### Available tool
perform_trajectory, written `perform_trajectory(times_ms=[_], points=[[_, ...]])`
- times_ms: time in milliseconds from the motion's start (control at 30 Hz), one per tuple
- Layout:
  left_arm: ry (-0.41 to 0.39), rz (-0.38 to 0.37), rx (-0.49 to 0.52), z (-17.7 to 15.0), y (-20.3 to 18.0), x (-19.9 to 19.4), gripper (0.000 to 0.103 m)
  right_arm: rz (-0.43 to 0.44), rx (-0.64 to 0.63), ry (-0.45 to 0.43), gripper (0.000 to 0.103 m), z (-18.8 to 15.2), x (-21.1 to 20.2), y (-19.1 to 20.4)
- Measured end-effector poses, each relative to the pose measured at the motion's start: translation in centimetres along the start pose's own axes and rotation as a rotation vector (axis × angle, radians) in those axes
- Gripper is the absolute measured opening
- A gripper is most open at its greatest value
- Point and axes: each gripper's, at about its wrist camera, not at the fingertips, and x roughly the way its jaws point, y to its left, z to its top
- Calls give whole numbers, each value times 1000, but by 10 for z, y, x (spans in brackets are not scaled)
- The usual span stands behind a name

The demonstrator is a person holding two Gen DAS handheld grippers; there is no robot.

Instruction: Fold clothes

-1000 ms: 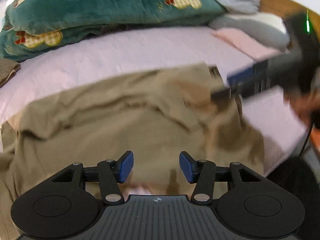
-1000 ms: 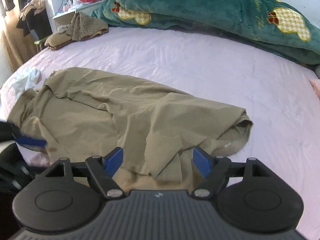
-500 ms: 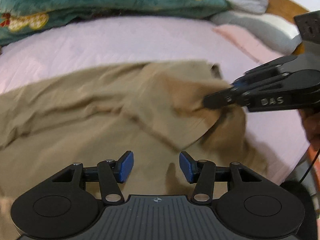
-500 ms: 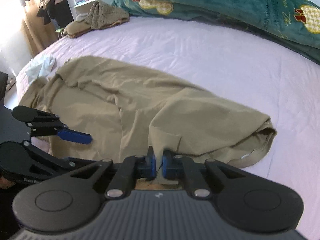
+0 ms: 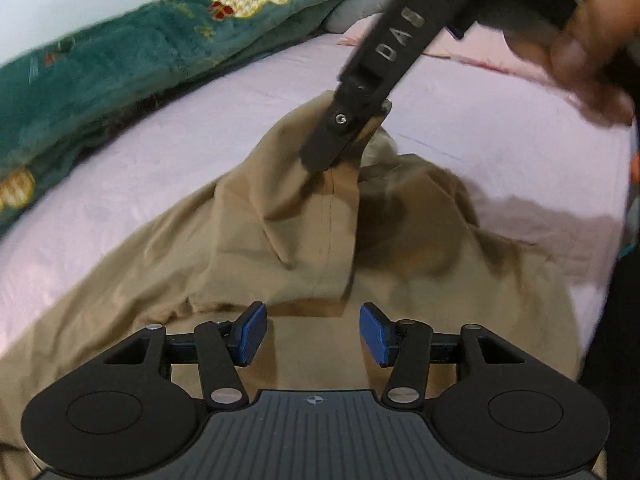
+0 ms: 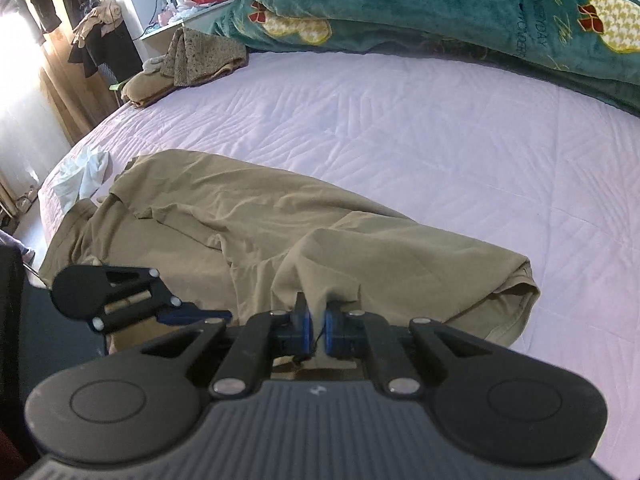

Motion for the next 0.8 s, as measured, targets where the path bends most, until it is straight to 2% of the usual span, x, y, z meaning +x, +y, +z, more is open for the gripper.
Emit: perform_trajectory(times_ms=[167, 200, 267, 300, 333, 400, 633, 800], points=[[5, 24, -14, 8, 10, 14, 54, 11, -9, 22, 8, 1, 3, 4], [10, 22, -6, 8, 10, 18, 51, 12, -7, 23, 8, 2, 4, 4], [11, 7, 15, 7, 8, 25, 39, 15, -9, 26, 8, 5, 6, 4], [1, -2, 9, 8, 9, 25, 26, 15, -13, 27, 8, 6, 6, 5], [-6, -7, -5, 8, 13, 23, 17, 15, -14, 28, 8, 7, 7, 5], [-21, -19, -31, 9, 21, 20, 10, 13, -13, 26, 8, 10, 6, 4], [-55, -66, -105, 31, 58, -10, 9, -1, -14, 7, 8, 29, -7, -3], [-20, -143, -280, 56, 102, -6, 9, -20, -16, 8, 8, 49, -13, -8]])
